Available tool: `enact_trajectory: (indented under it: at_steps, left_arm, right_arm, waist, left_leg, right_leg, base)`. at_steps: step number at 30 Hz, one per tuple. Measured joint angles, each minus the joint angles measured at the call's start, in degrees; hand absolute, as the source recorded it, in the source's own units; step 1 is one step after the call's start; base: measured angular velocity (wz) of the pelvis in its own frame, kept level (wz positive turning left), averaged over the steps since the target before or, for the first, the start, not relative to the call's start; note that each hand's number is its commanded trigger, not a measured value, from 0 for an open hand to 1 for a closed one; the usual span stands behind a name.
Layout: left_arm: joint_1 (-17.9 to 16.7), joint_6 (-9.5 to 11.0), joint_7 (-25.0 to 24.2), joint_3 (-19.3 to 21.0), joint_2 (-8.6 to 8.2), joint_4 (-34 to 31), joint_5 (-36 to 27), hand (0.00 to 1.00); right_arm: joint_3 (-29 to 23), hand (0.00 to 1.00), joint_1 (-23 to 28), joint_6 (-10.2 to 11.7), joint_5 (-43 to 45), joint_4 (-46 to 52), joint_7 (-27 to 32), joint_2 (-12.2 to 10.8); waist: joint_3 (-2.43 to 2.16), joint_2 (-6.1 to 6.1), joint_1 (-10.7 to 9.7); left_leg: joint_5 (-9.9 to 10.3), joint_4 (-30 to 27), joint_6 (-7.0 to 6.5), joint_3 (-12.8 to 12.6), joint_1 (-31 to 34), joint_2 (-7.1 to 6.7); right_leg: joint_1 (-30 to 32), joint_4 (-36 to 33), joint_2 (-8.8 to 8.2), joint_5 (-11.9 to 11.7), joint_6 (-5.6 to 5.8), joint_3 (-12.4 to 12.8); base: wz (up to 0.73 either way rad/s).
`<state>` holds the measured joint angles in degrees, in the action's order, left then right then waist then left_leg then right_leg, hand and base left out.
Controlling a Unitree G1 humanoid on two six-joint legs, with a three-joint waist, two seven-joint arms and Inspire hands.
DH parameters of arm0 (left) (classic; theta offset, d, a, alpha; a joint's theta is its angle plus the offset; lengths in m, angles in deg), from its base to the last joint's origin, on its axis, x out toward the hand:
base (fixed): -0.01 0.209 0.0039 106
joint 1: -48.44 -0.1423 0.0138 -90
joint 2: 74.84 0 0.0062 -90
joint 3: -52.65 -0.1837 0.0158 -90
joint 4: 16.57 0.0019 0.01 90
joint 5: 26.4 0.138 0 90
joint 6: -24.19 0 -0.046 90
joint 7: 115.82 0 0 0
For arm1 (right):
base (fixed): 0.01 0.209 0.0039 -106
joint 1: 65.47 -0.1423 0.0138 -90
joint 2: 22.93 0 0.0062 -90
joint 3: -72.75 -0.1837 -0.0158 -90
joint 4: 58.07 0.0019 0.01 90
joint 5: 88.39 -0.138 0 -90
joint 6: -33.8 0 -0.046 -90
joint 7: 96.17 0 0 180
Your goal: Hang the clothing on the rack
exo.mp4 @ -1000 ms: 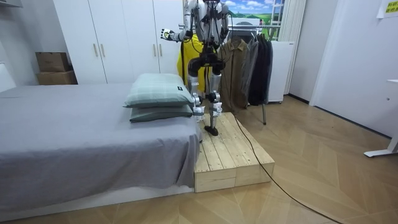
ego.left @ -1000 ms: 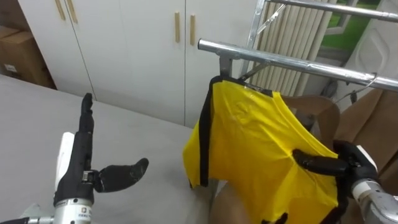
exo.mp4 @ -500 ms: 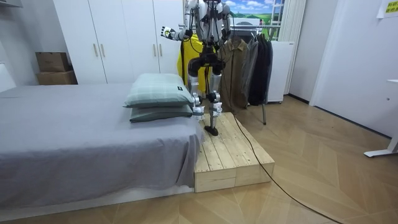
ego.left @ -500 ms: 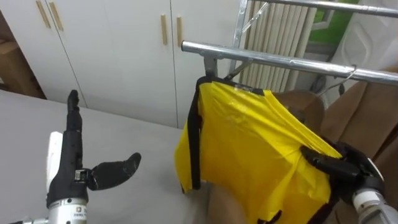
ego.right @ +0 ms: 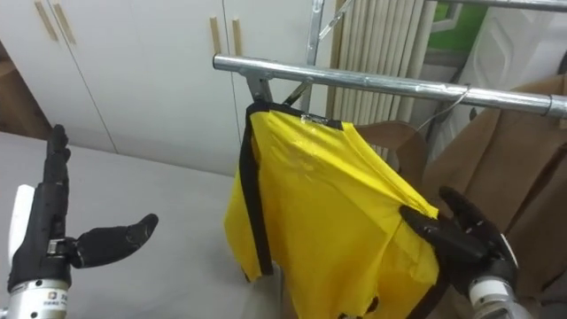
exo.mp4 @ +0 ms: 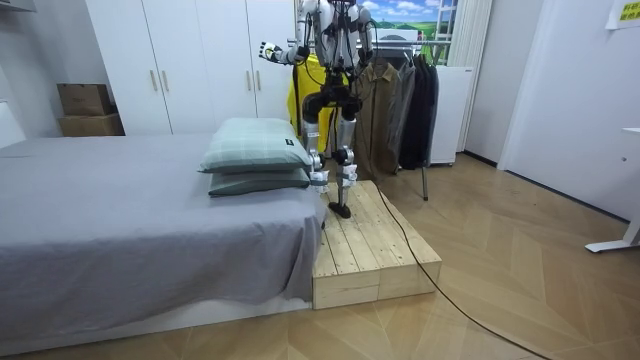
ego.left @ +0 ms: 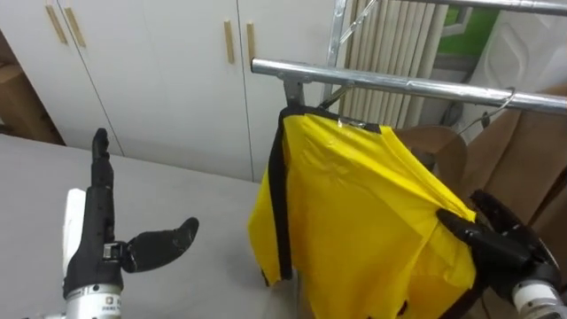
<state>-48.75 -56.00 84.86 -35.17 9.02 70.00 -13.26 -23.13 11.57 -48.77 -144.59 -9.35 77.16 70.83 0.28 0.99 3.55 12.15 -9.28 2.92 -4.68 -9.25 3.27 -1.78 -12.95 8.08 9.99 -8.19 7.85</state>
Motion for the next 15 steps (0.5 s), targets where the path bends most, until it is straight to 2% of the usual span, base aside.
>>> enact_trajectory:
  at_steps: [5, 6, 9, 11, 13, 15]
  left_arm:
    - [-0.07, 0.00, -0.02, -0.10, 0.00, 0.00, 0.00, 0.00]
    - [-0.07, 0.00, -0.02, -0.10, 0.00, -0.01, 0.00, 0.00]
    - [-0.05, 0.05, 0.00, -0.10, 0.00, -0.01, 0.04, 0.00]
    - [-0.06, 0.07, 0.07, -0.10, 0.01, -0.01, 0.02, 0.00]
    - [-0.08, 0.07, 0.13, -0.06, 0.02, -0.01, 0.02, 0.00]
    - [-0.06, 0.08, 0.11, -0.07, 0.05, -0.01, 0.02, 0.00]
  right_arm:
    - [-0.03, 0.00, 0.25, -0.02, -1.63, 0.00, -1.66, -0.01]
    - [-0.05, 0.00, 0.44, -0.02, -2.24, 0.00, -1.77, 0.00]
    - [-0.50, 0.00, 0.94, -0.25, -2.41, -0.01, -2.61, -0.01]
    - [-0.61, 0.00, 0.96, -0.62, -2.48, -0.01, -3.30, -0.01]
    - [-0.68, 0.00, 0.86, -0.85, -2.12, -0.01, -3.58, -0.08]
    - [-0.69, 0.00, 0.79, -0.84, -2.02, -0.01, -3.70, -0.23]
  waist:
    - [-0.02, -0.04, -0.20]
    - [-0.02, -0.03, -0.15]
    - [-0.03, -0.01, -0.26]
    - [-0.02, 0.01, -0.23]
    - [-0.03, 0.05, -0.03]
    - [-0.03, 0.17, -0.13]
  left_leg:
    - [0.00, 0.14, 0.01, -0.74, -0.08, 0.19]
    - [0.00, 0.18, 0.01, -1.38, -0.17, 0.21]
    - [-0.01, 0.48, -0.01, -2.04, -0.56, 0.21]
    - [-0.01, 0.53, -0.01, -3.16, -0.57, 0.25]
    - [0.03, 0.50, -0.05, -3.53, -0.67, 0.32]
    - [0.25, 0.11, -0.22, -3.17, -0.28, 0.12]
  right_leg:
    - [0.74, -0.27, 0.19, 0.08, 0.15, -0.07]
    - [0.77, -0.35, 0.16, 0.29, 0.53, -0.18]
    - [1.04, -0.74, 0.11, 1.47, 2.64, -0.58]
    - [1.14, -0.69, 0.02, 1.41, 2.55, -1.18]
    - [1.07, -0.69, -0.36, 0.97, 2.94, -3.58]
    - [0.61, -0.62, -0.53, 0.73, 2.70, -3.40]
  base:
    - [0.00]
    - [0.00]
    - [0.00]
    - [-0.05]
    - [-0.14]
    - [-0.05]
